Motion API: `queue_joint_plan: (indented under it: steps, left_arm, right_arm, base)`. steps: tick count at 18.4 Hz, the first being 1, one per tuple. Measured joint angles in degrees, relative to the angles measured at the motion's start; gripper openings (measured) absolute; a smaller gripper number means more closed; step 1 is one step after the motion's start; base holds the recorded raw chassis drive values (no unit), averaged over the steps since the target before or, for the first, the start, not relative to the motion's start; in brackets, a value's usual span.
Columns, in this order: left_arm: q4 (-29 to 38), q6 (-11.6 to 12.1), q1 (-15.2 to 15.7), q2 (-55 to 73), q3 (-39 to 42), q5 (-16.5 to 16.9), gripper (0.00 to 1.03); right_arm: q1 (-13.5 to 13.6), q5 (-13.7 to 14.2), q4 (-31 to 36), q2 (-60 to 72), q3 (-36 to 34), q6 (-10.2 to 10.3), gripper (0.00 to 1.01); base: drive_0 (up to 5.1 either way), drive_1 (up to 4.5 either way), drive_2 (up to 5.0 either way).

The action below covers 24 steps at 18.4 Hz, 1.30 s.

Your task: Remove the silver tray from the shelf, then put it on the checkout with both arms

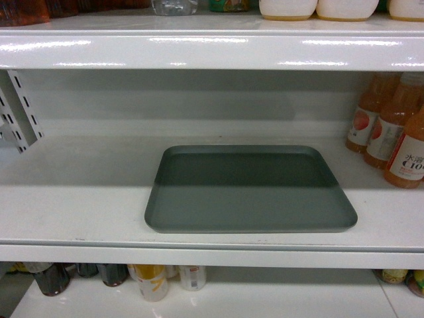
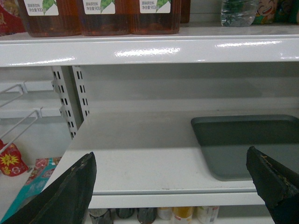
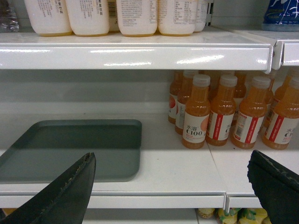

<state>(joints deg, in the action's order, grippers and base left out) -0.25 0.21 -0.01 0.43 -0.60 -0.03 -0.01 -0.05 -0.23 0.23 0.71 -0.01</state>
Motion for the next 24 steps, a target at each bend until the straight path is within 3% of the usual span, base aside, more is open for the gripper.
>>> queue_joint_plan:
  steps: [24]
  left_arm:
    - [0.0,0.0,0.0,0.0,0.0,0.0,0.98]
  right_arm:
    - [0.0,0.02,0.0,0.0,0.0,0.0,0.98]
  base:
    - [0.0,0.0,0.0]
